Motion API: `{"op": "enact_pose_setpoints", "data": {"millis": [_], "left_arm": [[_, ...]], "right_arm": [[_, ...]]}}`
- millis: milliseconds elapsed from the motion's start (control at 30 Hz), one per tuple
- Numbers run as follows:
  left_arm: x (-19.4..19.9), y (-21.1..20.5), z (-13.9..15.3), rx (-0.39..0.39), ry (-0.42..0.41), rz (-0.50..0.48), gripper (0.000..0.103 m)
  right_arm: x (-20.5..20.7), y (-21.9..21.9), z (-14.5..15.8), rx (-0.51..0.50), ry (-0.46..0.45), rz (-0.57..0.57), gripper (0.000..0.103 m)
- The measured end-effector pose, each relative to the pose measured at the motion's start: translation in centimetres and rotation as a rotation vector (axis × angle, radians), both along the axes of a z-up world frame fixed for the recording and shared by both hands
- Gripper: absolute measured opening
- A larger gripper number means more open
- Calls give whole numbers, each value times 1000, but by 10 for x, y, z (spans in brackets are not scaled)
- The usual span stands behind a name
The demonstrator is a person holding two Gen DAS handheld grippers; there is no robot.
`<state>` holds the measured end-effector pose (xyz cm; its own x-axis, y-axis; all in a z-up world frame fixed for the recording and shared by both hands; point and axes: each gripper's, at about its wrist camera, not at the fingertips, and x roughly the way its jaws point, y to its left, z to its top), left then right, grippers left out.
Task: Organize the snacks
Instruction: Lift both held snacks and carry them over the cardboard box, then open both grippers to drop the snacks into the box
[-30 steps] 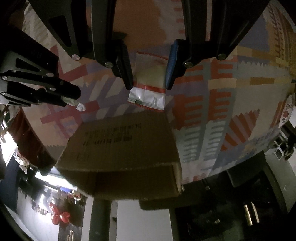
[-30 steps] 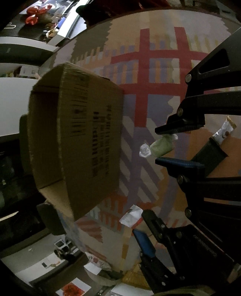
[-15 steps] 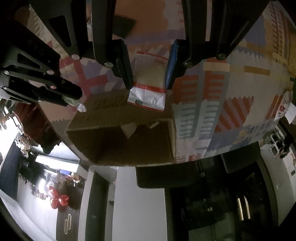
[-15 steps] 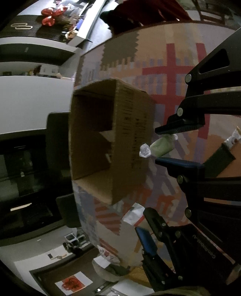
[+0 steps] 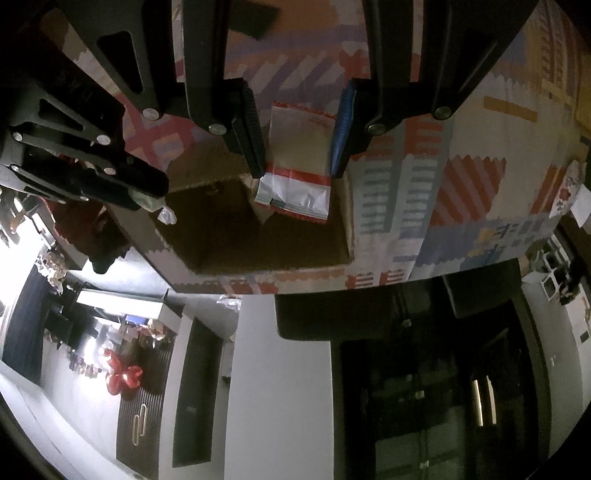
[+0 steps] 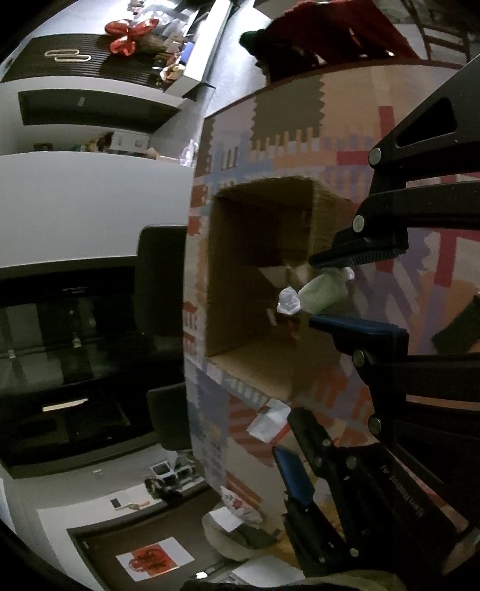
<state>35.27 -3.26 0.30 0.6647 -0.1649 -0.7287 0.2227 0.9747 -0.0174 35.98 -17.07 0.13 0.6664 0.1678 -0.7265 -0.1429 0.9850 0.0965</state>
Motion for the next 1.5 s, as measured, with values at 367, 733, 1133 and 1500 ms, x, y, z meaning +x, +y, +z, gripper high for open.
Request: {"op": "enact_pose_setpoints", "data": {"millis": [367,733,1133,1500], "left_arm": [[40,-9,8,-12,-1,-11,35],[82,-18,2,23,33,6,38],[48,-10,5,43,-6,38,62],[-5,-10,-7,31,38,40,66]], "right_arm": [[29,-6,9,-17,-19,-15,27],[69,-15,5,0,12,-25,29],[41,-25,-3,-31,3,-48,57],[0,-28,-11,-31,25,-14,57]]}}
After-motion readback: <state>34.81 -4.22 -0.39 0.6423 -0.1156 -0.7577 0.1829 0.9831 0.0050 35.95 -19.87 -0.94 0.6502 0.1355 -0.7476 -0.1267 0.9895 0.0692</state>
